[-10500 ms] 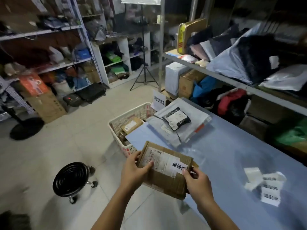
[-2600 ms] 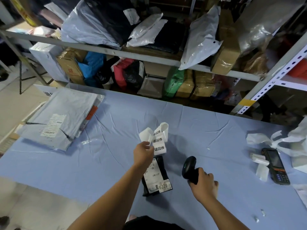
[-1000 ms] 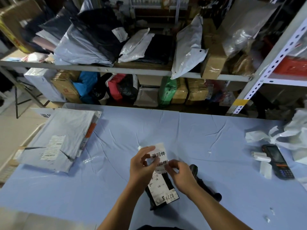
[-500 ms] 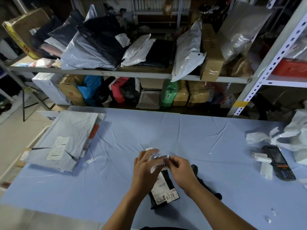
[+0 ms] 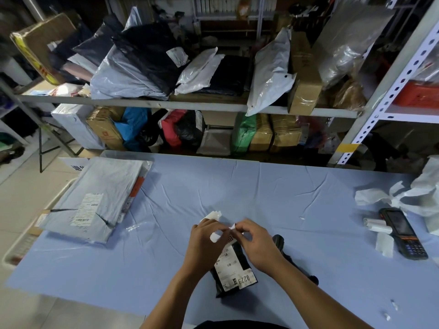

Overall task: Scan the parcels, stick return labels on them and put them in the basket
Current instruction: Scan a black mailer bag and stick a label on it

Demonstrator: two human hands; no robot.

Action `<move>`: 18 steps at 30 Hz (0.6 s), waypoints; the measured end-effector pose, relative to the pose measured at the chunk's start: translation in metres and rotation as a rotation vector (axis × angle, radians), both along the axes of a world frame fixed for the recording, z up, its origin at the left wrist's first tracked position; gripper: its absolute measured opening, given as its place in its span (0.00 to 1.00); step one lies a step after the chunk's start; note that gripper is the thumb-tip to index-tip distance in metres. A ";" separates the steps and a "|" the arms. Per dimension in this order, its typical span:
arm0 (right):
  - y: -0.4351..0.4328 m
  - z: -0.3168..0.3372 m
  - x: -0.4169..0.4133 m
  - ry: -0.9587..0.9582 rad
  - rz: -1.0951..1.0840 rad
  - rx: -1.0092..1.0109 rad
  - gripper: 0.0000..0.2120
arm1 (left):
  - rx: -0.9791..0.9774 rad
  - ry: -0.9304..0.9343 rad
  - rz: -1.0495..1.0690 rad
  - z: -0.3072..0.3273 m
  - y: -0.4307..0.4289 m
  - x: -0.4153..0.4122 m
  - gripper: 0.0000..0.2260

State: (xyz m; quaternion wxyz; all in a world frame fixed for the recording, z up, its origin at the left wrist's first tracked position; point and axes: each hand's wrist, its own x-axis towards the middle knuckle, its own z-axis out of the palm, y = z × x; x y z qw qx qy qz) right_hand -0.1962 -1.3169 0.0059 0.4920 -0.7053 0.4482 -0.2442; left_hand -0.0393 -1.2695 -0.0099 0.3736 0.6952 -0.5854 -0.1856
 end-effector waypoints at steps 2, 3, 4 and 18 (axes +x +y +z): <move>-0.001 0.000 0.000 0.025 0.031 -0.038 0.07 | 0.033 0.016 -0.002 0.001 0.000 0.000 0.09; -0.002 0.000 0.000 0.027 0.037 -0.044 0.07 | 0.044 0.048 0.001 0.001 0.000 0.000 0.11; -0.002 -0.001 0.000 0.032 0.040 -0.048 0.07 | 0.049 0.102 0.016 0.001 0.001 -0.001 0.11; -0.022 -0.034 -0.006 0.283 -0.406 0.089 0.11 | -0.178 0.142 0.441 0.021 0.003 -0.005 0.05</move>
